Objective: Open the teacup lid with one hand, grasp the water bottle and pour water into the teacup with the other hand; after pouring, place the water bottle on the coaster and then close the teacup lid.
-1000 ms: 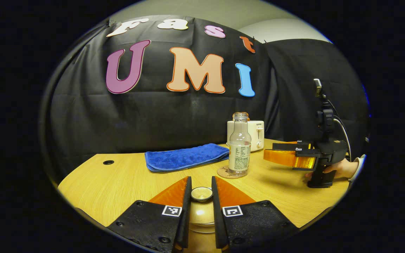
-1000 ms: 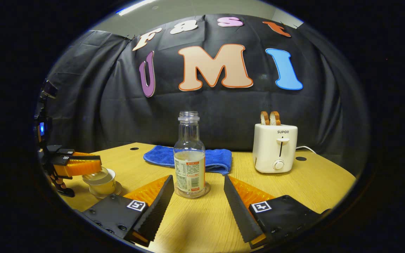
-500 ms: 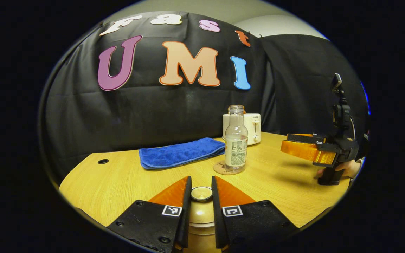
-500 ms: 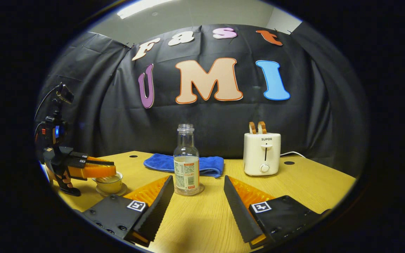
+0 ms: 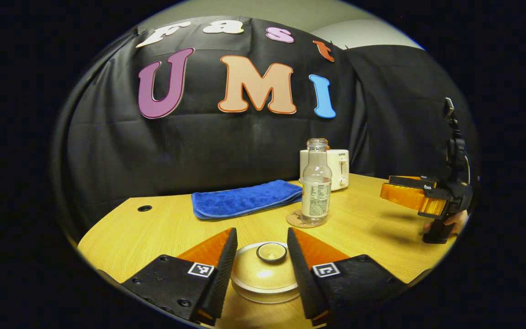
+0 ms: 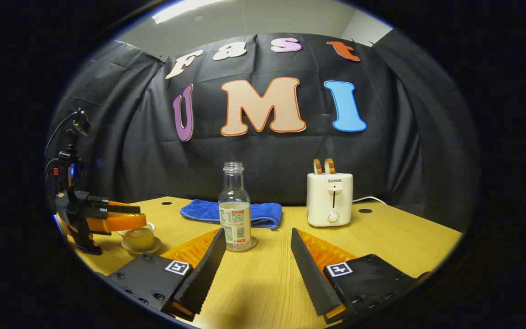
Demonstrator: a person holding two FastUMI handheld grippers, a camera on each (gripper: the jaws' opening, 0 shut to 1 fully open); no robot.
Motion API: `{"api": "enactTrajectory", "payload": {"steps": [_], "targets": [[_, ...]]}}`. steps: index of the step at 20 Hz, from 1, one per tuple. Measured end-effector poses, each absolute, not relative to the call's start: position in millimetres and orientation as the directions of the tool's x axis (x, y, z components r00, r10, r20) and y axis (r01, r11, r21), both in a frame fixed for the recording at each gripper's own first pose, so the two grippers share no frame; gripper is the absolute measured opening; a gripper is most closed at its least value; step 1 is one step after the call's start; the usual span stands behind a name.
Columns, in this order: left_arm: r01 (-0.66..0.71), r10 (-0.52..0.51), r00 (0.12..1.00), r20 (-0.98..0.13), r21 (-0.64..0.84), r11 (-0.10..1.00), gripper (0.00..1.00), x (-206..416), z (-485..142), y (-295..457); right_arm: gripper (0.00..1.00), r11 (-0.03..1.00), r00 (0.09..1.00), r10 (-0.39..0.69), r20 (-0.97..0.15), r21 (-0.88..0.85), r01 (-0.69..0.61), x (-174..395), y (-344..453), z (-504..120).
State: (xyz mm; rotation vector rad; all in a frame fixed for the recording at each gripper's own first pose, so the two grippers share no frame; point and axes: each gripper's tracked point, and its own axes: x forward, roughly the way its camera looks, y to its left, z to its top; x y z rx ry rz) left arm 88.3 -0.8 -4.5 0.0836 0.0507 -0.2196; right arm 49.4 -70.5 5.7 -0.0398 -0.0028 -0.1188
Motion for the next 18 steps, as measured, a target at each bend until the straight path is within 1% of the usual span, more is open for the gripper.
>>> {"api": "enactTrajectory", "payload": {"steps": [1,2,3,4,5,6,8,11,14,18], "targets": [[0.210,-0.206,0.977,-0.050,0.084,0.974,0.67,85,-4,-1,0.96,0.991,0.992,-0.127,0.006,-0.040,0.127,48,-72,5],[0.200,-0.198,0.979,-0.040,0.091,0.975,0.75,82,-2,-1,0.97,0.990,0.991,-0.134,0.006,-0.040,0.134,47,-73,6],[0.190,-0.188,0.982,-0.028,0.093,0.977,0.79,79,-1,0,0.92,0.989,0.990,-0.141,0.007,-0.040,0.141,47,-74,6],[0.180,-0.178,0.984,-0.028,0.085,0.980,0.84,76,-1,2,0.92,0.988,0.989,-0.149,0.008,-0.040,0.150,46,-76,6],[0.170,-0.168,0.985,-0.025,0.071,0.983,0.87,73,-1,4,0.92,0.987,0.988,-0.157,0.008,-0.041,0.157,46,-77,6],[0.159,-0.158,0.987,-0.018,0.058,0.986,0.92,70,0,6,0.92,0.985,0.986,-0.165,0.009,-0.041,0.165,46,-79,7],[0.113,-0.114,0.993,0.017,0.038,0.993,0.94,59,5,15,0.92,0.983,0.984,-0.180,0.010,-0.042,0.180,45,-82,7],[0.054,-0.056,0.996,0.064,0.035,0.998,0.94,49,12,23,0.92,0.979,0.980,-0.200,0.013,-0.042,0.201,38,-85,8],[-0.011,0.009,0.998,0.055,0.031,0.999,0.95,41,9,35,0.92,0.979,0.980,-0.201,0.013,-0.042,0.201,33,-84,8],[-0.136,0.134,0.989,0.063,0.026,0.990,0.95,29,11,60,0.92,0.975,0.975,-0.220,0.016,-0.042,0.220,24,-89,9]]}}
